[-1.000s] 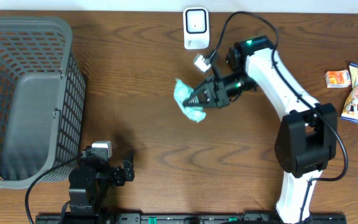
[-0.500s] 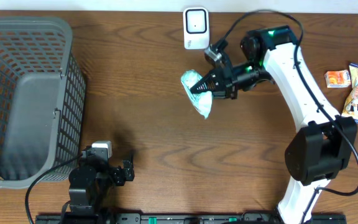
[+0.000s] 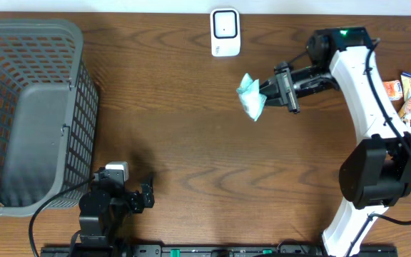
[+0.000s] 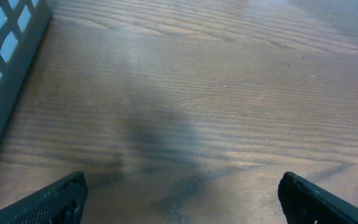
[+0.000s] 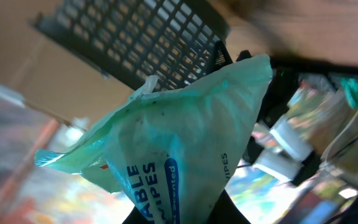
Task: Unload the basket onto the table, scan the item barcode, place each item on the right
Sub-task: 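Lift the wipes pack and rotate it with the right gripper, then hold the wipes pack over the white scanner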
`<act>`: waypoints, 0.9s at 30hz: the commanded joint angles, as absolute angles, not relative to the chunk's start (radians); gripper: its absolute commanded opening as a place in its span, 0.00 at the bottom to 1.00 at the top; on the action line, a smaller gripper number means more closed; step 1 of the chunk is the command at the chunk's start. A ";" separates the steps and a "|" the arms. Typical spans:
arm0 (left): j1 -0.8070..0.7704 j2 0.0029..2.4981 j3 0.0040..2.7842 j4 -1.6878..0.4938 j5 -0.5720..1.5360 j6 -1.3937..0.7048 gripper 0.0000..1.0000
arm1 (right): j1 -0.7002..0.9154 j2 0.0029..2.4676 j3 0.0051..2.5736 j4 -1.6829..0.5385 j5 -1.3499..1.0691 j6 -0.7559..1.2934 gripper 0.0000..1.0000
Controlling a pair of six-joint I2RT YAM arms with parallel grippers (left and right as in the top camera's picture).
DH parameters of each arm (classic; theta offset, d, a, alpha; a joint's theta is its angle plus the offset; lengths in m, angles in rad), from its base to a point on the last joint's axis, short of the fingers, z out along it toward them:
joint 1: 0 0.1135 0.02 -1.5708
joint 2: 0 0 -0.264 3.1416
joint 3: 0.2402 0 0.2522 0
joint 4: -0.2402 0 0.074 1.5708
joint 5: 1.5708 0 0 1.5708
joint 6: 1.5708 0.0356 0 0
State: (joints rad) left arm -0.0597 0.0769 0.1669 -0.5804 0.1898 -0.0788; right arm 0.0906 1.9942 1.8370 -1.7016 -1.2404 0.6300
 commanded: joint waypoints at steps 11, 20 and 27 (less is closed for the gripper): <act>-0.057 0.075 0.154 -0.583 0.202 -0.088 0.98 | 0.136 1.981 1.853 -1.597 -0.370 0.563 0.02; -0.057 0.075 0.154 -0.583 0.202 -0.088 0.98 | 0.316 1.981 1.853 -1.288 0.051 0.845 0.02; -0.057 0.075 0.154 -0.583 0.202 -0.088 0.98 | 0.374 2.004 1.853 -0.786 0.097 0.797 0.01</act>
